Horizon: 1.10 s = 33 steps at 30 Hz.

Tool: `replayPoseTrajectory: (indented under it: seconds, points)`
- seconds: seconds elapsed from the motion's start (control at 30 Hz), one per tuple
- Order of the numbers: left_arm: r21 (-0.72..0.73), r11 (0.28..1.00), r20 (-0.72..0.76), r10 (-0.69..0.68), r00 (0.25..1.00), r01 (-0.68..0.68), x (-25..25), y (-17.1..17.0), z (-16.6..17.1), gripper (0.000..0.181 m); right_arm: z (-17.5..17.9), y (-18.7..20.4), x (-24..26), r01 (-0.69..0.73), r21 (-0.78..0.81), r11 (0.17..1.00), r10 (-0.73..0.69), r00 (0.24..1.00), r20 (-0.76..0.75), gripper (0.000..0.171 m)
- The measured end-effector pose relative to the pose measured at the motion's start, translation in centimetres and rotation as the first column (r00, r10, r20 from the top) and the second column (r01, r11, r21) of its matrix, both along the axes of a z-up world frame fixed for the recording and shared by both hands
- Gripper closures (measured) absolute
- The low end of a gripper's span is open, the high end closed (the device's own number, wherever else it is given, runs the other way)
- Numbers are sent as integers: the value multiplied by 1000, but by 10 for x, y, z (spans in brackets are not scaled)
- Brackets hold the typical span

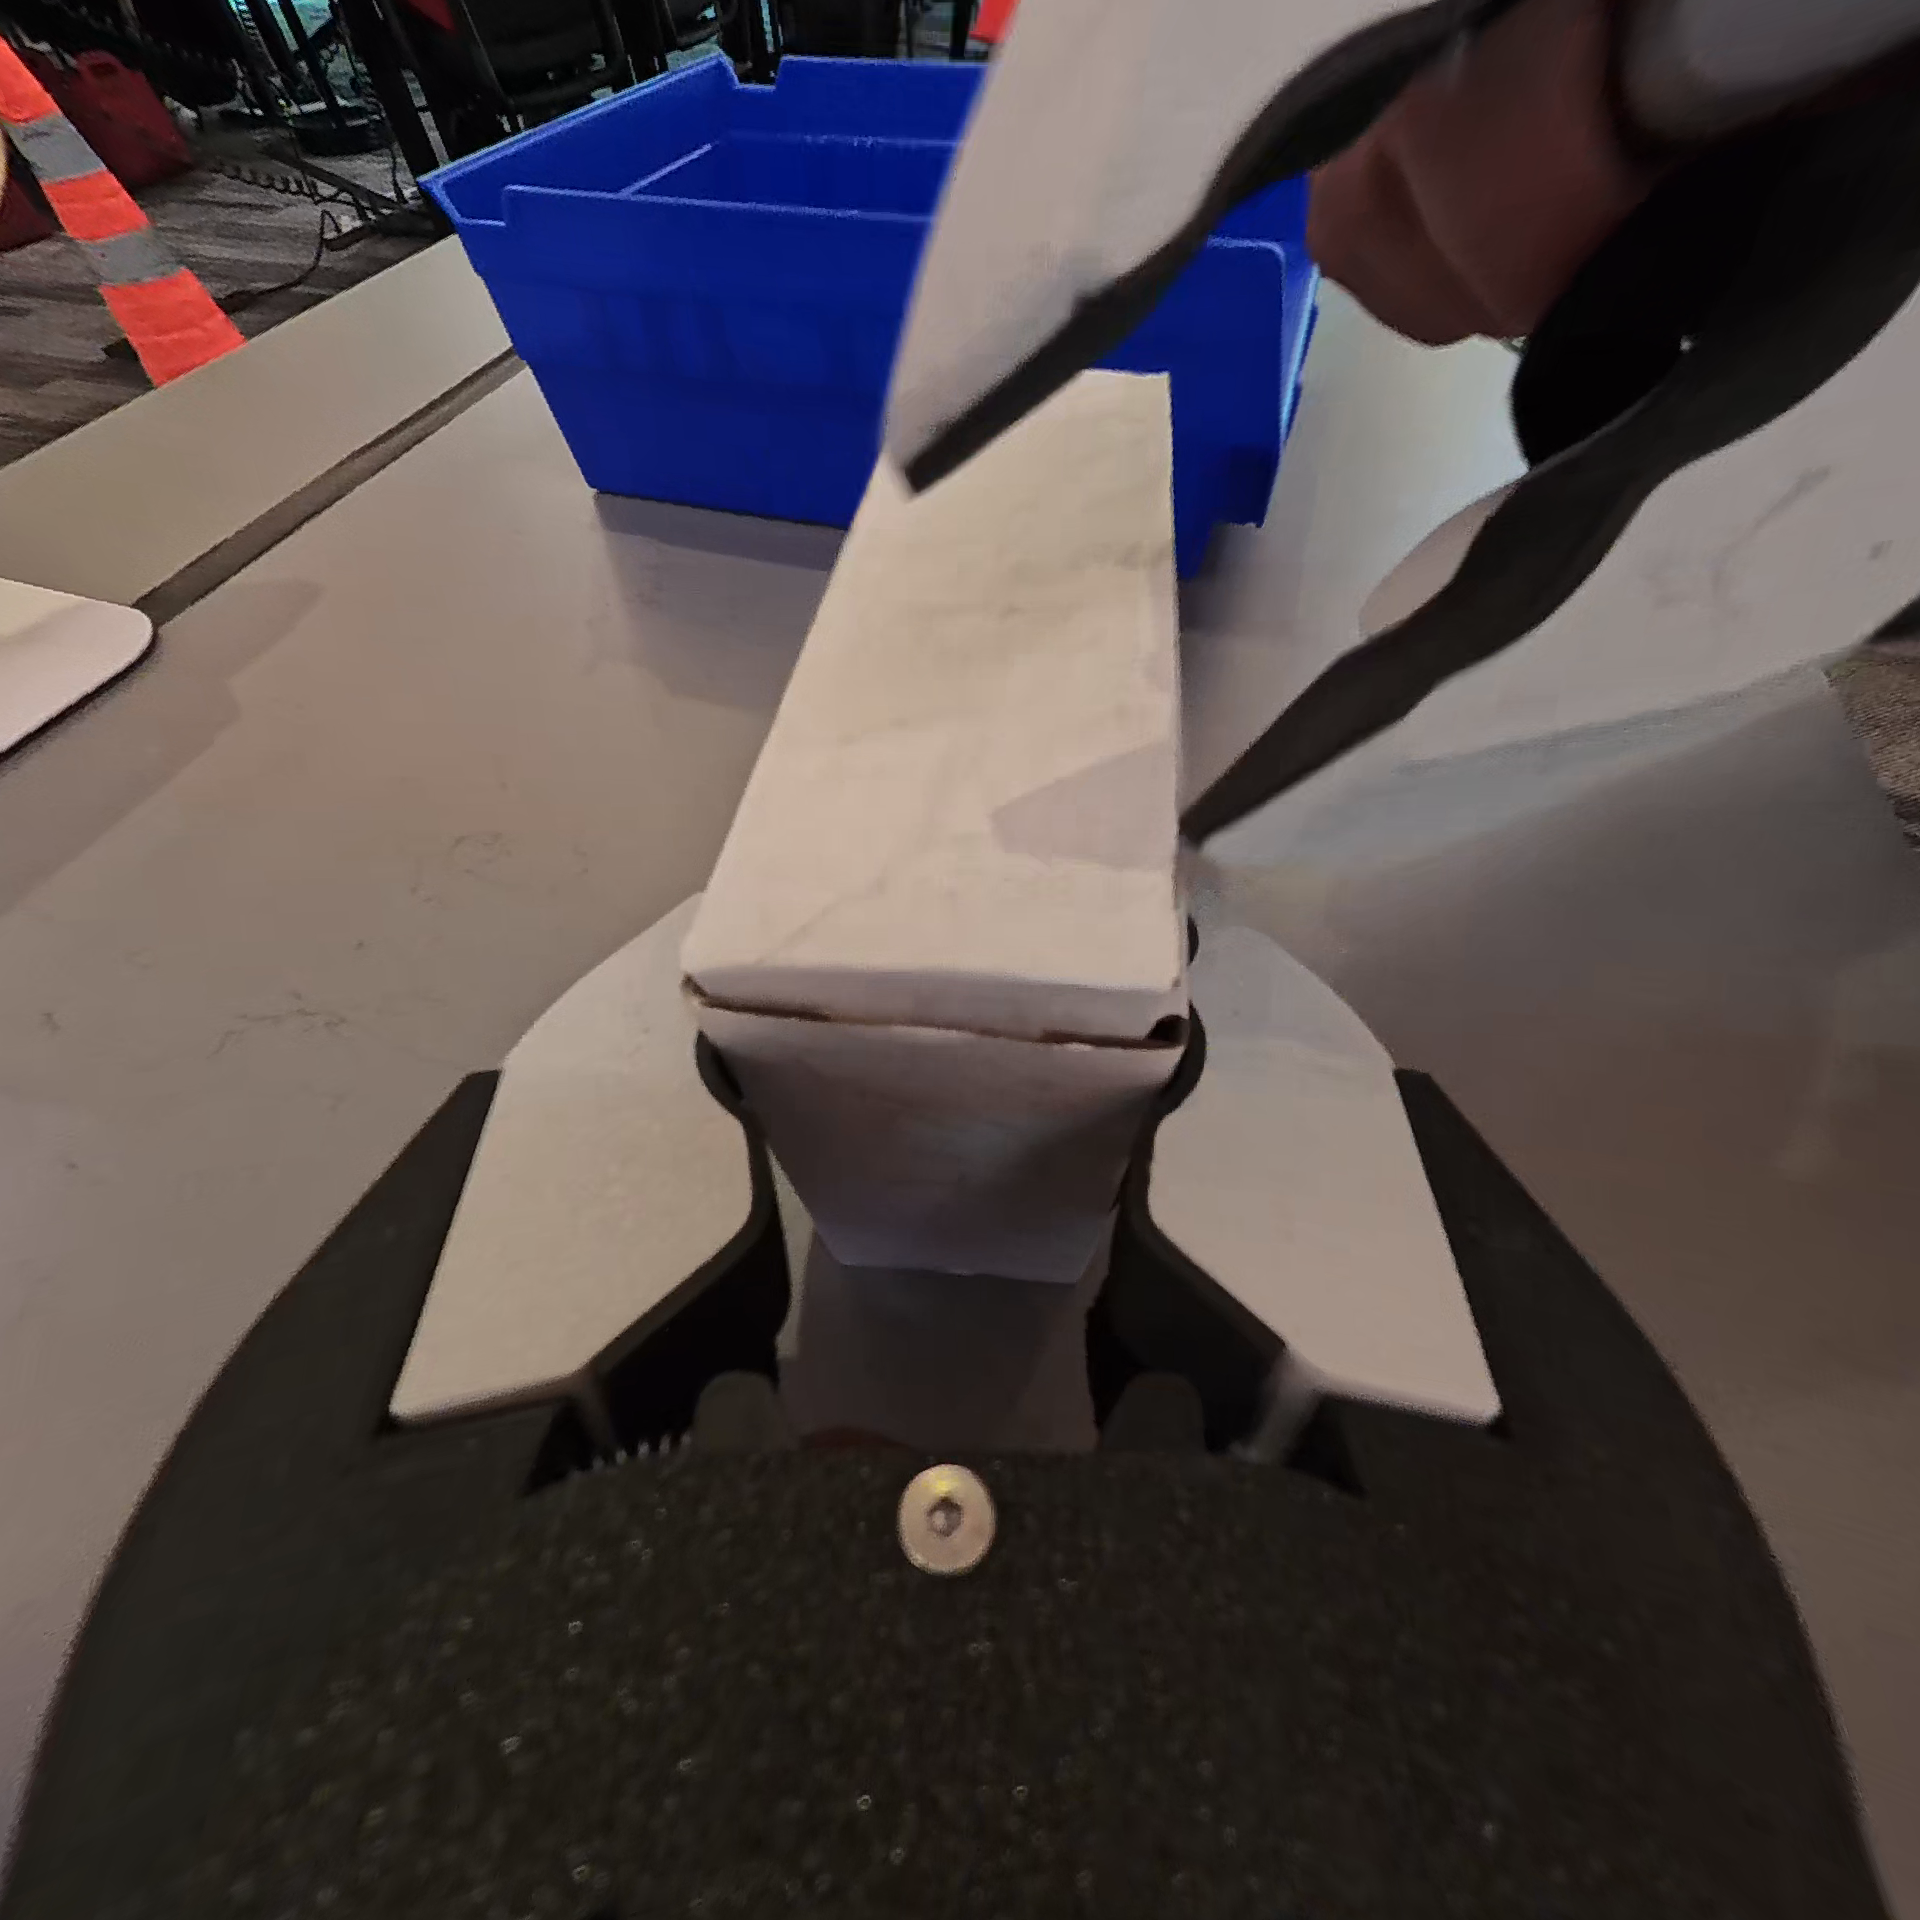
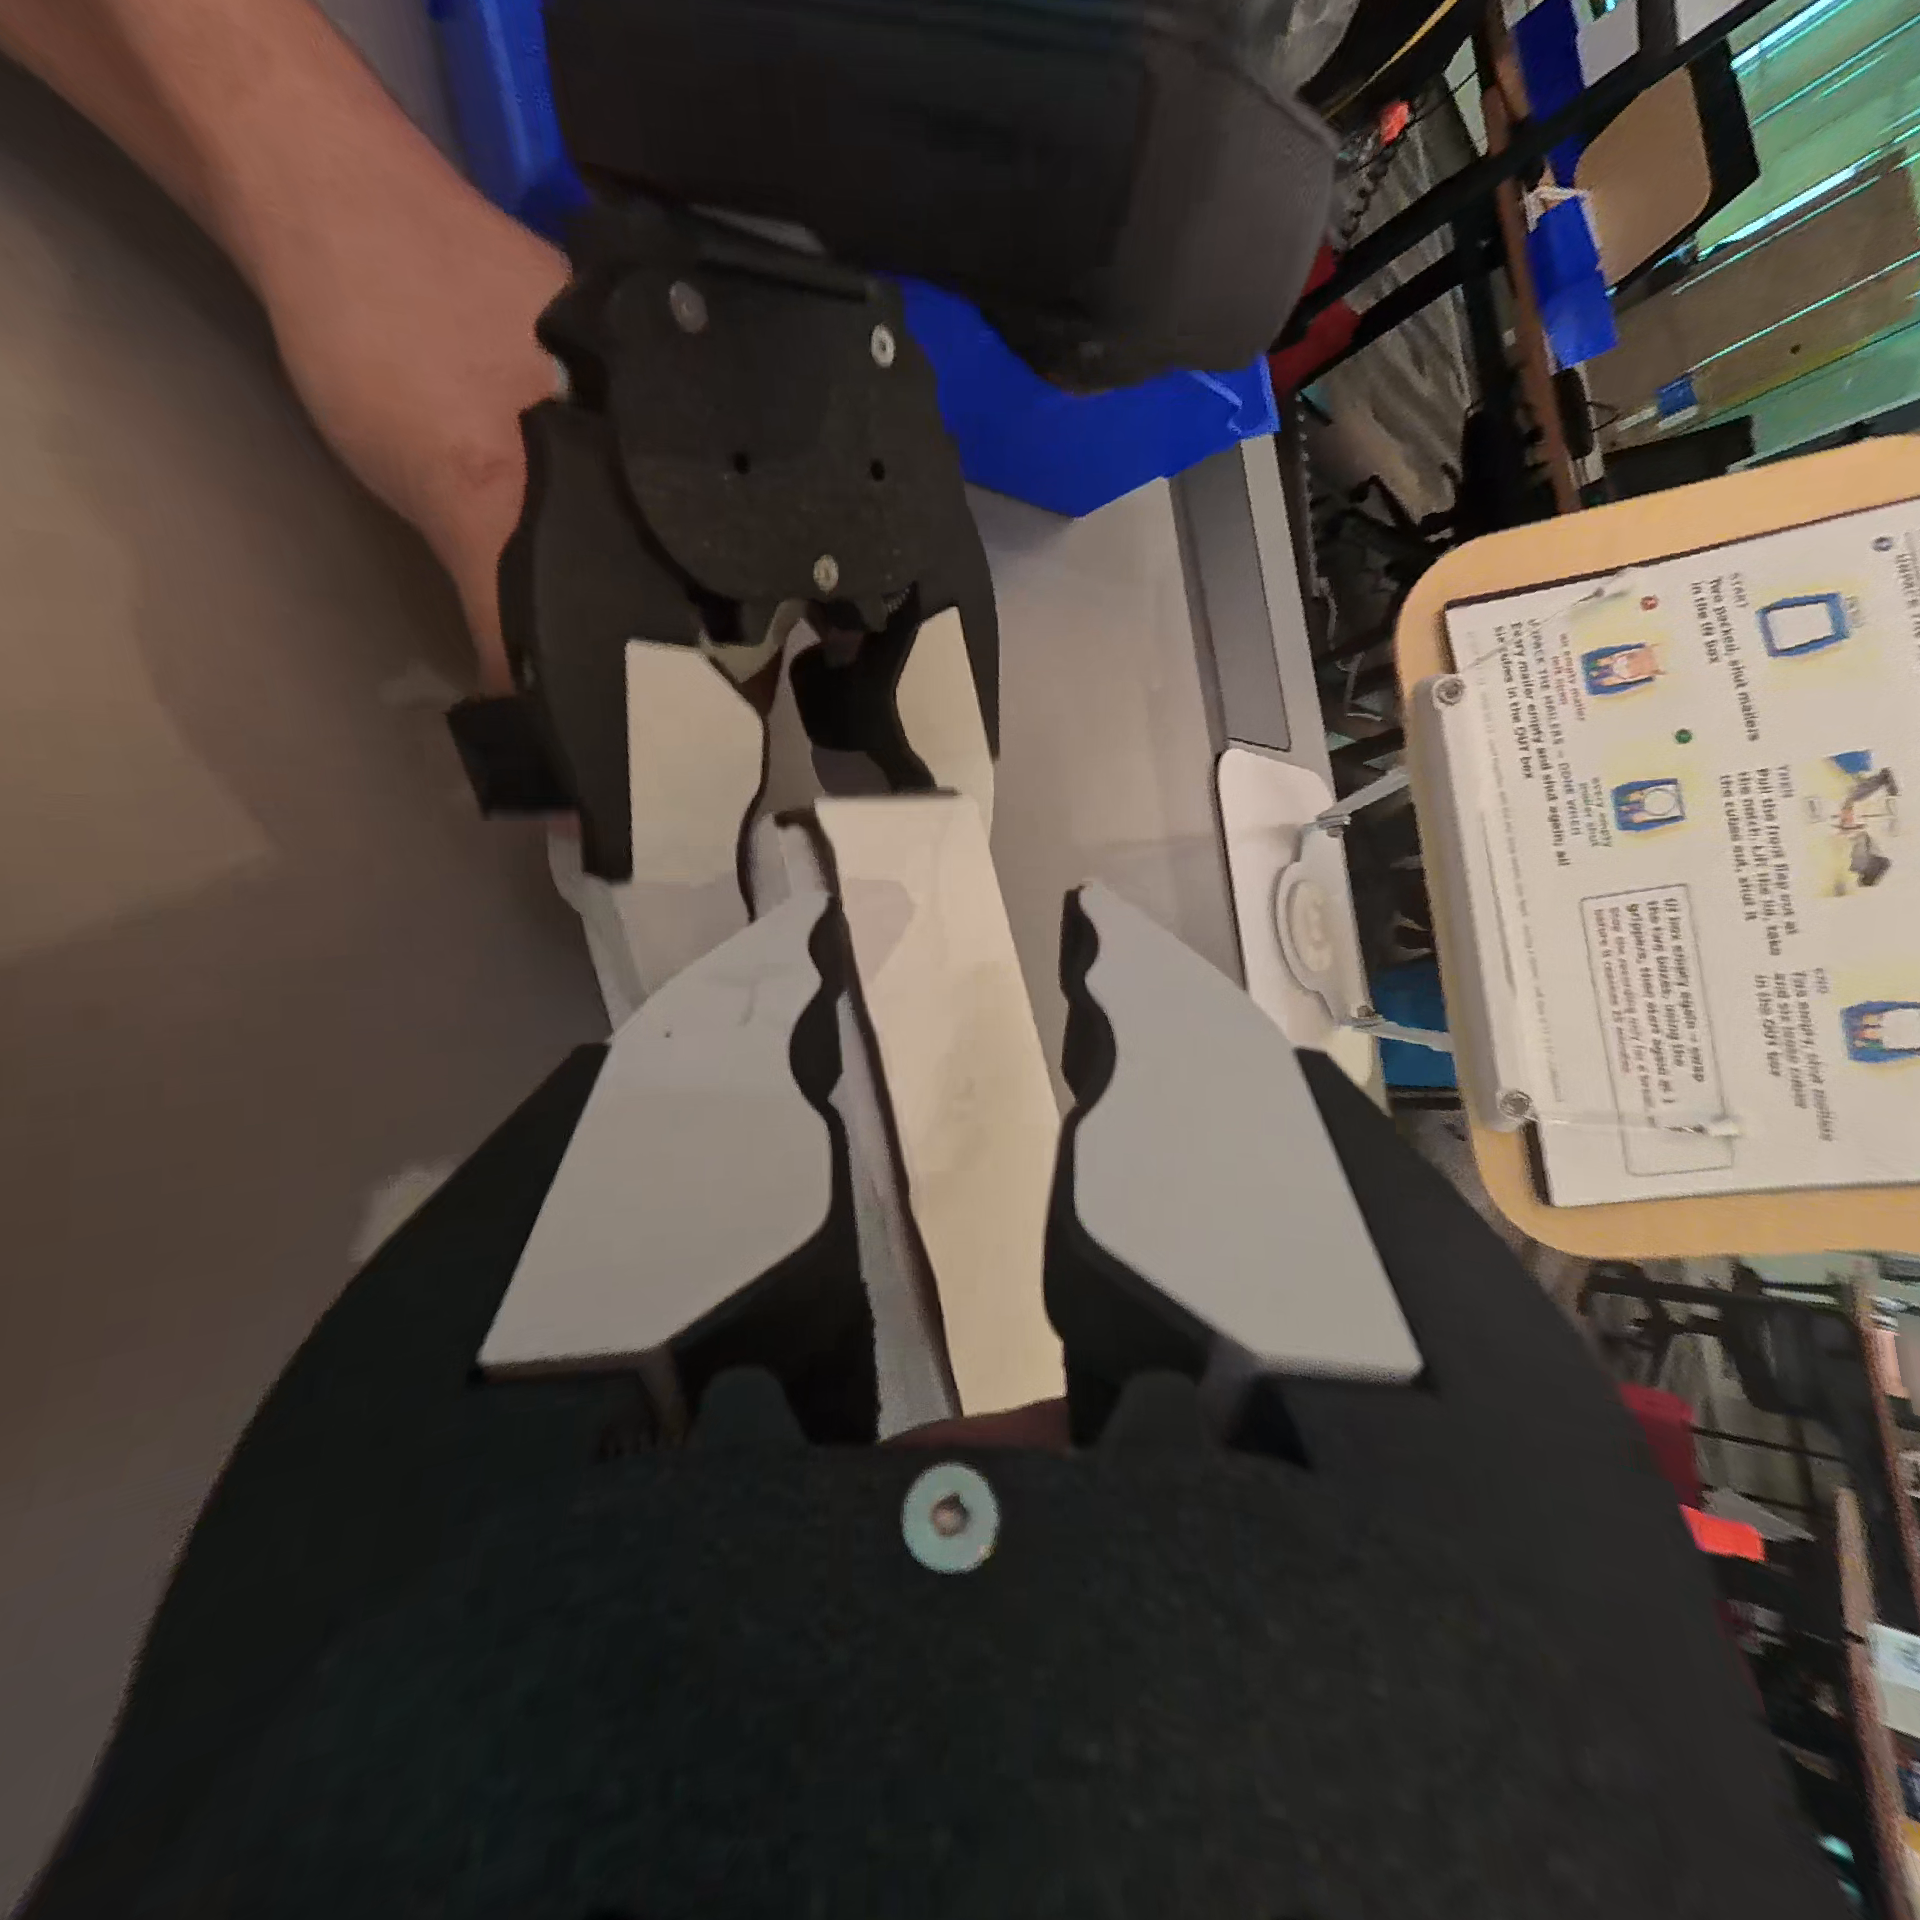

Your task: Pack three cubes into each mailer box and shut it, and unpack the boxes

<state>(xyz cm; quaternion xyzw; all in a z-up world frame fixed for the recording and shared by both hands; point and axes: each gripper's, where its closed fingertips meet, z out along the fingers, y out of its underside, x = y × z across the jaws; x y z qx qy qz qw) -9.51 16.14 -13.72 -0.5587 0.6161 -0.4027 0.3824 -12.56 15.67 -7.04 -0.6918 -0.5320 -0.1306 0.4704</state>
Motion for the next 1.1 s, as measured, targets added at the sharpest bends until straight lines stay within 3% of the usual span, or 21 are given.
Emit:
replayPoseTrajectory:
  seconds: [0.1,0.27,0.43,0.6,0.7,0.77,0.93,1.1]
  points:
    - [0,1000,1,-12,1000,12,-2,0,0,105,11,-11,28,41,12,999,-41,999,15,131]
    - [0,999,-2,-34,999,34,-3,-1,0,105,9,-29,94,109,-133,985,-100,992,72,125]
    - [0,999,-6,-45,999,45,-1,-2,0,105,-8,-27,114,115,-278,954,-84,989,121,121]
    - [0,998,-24,-62,998,62,-3,-1,-2,105,-5,-18,115,111,-286,952,-74,988,137,119]
    - [-14,997,-21,-71,997,71,-5,0,-1,106,8,-15,111,82,-161,984,-58,987,147,132]
    - [-7,997,-24,-74,997,74,-6,-1,-1,106,16,-13,112,87,-98,991,-74,988,133,126]
    - [1,999,-28,-42,999,42,0,0,-2,106,3,-17,119,121,-144,982,-105,988,115,133]
    - [4,999,-36,-33,999,34,0,0,-2,106,-3,-25,81,58,-163,985,-41,994,106,128]
